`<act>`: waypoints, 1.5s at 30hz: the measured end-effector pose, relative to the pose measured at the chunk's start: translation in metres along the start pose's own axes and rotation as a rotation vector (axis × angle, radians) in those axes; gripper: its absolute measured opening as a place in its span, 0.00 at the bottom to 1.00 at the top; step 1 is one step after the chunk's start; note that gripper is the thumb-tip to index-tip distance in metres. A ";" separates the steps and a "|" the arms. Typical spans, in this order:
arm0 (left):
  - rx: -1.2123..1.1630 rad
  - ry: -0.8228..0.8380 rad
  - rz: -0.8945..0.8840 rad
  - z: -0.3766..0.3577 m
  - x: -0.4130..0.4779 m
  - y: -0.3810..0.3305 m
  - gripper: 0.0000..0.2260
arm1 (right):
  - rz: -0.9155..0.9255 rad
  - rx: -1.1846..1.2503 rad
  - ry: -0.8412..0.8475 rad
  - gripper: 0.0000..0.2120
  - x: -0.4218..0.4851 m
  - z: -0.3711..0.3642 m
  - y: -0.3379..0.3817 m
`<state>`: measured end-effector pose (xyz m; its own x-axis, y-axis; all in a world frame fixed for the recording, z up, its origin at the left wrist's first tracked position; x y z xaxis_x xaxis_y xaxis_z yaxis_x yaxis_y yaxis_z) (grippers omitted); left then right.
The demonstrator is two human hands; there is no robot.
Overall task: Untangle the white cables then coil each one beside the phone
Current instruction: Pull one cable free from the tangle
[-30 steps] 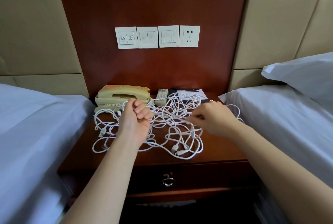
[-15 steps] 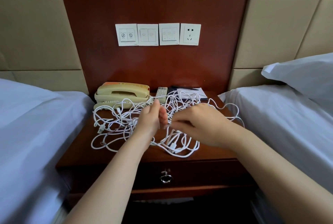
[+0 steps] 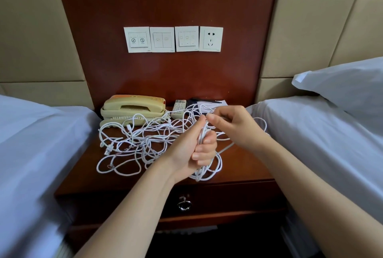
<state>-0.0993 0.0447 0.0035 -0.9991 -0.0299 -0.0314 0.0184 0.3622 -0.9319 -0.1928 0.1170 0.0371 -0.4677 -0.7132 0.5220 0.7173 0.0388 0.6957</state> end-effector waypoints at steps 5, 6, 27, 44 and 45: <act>-0.035 -0.030 -0.123 0.007 -0.001 -0.007 0.22 | -0.060 -0.094 -0.003 0.22 0.004 0.002 -0.022; -0.052 -0.043 -0.144 0.010 -0.001 -0.009 0.23 | -0.064 -0.116 -0.007 0.22 0.004 0.004 -0.026; -0.415 -0.293 -0.271 0.043 0.005 -0.018 0.23 | -0.149 -0.643 0.165 0.26 0.005 0.007 -0.042; -0.125 -0.660 -0.379 0.059 0.017 -0.011 0.18 | 0.173 -0.879 0.500 0.12 -0.022 -0.053 0.028; -0.089 -0.688 -0.395 0.059 0.015 -0.012 0.18 | 0.158 -0.869 0.499 0.13 -0.021 -0.052 0.028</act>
<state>-0.1126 -0.0153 -0.0077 -0.6820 -0.7296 0.0516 -0.3640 0.2773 -0.8891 -0.1356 0.0970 0.0201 -0.2086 -0.9625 0.1732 0.9725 -0.2229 -0.0674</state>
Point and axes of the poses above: each hand's wrist, its own x-axis towards the middle knuckle, its own z-axis out of the back of the hand, y = z × x, the point moved 4 cm from there along x, towards the middle knuckle
